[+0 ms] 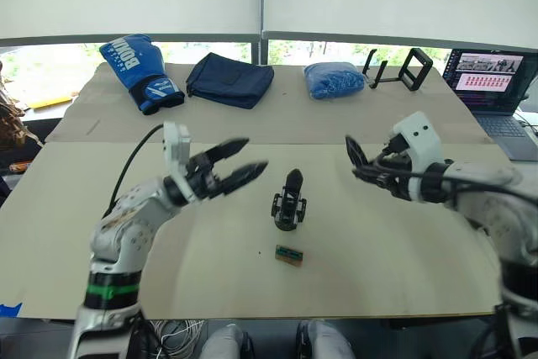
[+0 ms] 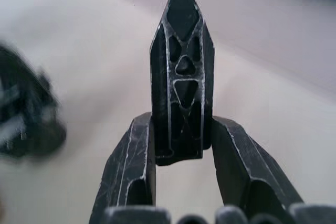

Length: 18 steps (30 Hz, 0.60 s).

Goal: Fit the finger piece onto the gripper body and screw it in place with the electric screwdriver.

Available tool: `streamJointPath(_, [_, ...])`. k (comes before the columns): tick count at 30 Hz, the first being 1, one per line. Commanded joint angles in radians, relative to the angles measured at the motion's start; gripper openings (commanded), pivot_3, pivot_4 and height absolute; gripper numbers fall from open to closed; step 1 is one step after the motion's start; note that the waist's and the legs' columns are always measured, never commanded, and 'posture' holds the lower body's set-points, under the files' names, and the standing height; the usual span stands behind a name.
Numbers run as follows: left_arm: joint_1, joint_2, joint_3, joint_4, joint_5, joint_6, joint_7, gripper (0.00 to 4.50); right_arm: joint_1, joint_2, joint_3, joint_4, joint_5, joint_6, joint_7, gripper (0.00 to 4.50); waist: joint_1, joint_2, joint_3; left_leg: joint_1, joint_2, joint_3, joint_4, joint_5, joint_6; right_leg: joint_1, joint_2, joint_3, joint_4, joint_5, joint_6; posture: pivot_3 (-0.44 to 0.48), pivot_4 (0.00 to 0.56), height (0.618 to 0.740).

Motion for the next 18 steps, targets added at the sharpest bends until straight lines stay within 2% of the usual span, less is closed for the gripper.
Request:
streamJointPath(1, [-0.064, -0.053, 0.021, 0.014, -0.052, 0.046, 0.092, 4.5, -0.017, 0.022, 0.059, -0.103, -0.113, -0.193, -0.065, 1.11, -0.002, 0.0, 0.0, 0.001, 0.0, 0.0, 0.0, 0.0, 0.0, 0.001, 0.001, 0.001, 0.0, 0.0, 0.0, 0.0, 0.15, 0.74])
streamJointPath(4, [-0.108, -0.111, 0.012, 0.021, -0.065, 0.062, 0.142, 4.5, -0.036, 0.042, 0.163, -0.119, -0.202, -0.274, -0.099, 1.11, -0.006, 0.0, 0.0, 0.003, 0.0, 0.0, -0.001, 0.0, 0.0, 0.003, 0.001, 0.001, -0.001, 0.0, 0.0, 0.0, 0.15, 0.74])
streamJointPath(9, [-0.169, -0.181, -0.015, 0.057, -0.045, 0.053, 0.178, 4.5, -0.032, 0.037, 0.242, -0.14, -0.268, -0.301, -0.09, 1.11, -0.006, 0.0, 0.0, 0.004, 0.0, 0.0, -0.001, 0.0, 0.0, 0.004, 0.002, 0.001, -0.001, 0.0, -0.001, 0.0, 0.15, 0.74])
streamJointPath(13, [-0.204, -0.244, 0.014, 0.09, -0.056, 0.025, 0.234, 4.5, -0.023, 0.043, 0.259, -0.142, -0.292, -0.316, -0.078, 1.11, -0.007, 0.0, 0.0, 0.005, 0.0, 0.0, -0.001, 0.0, 0.0, 0.006, 0.002, 0.001, -0.003, 0.0, -0.001, 0.0, 0.15, 0.74])
streamJointPath(18, [-0.183, -0.262, -0.001, 0.061, -0.077, 0.061, 0.248, 4.5, -0.026, 0.07, 0.258, -0.134, -0.311, -0.317, -0.084, 1.11, -0.011, 0.0, 0.0, 0.006, 0.0, 0.0, -0.001, 0.0, 0.0, 0.006, 0.003, 0.001, -0.002, 0.0, -0.001, 0.0, 0.15, 0.74])
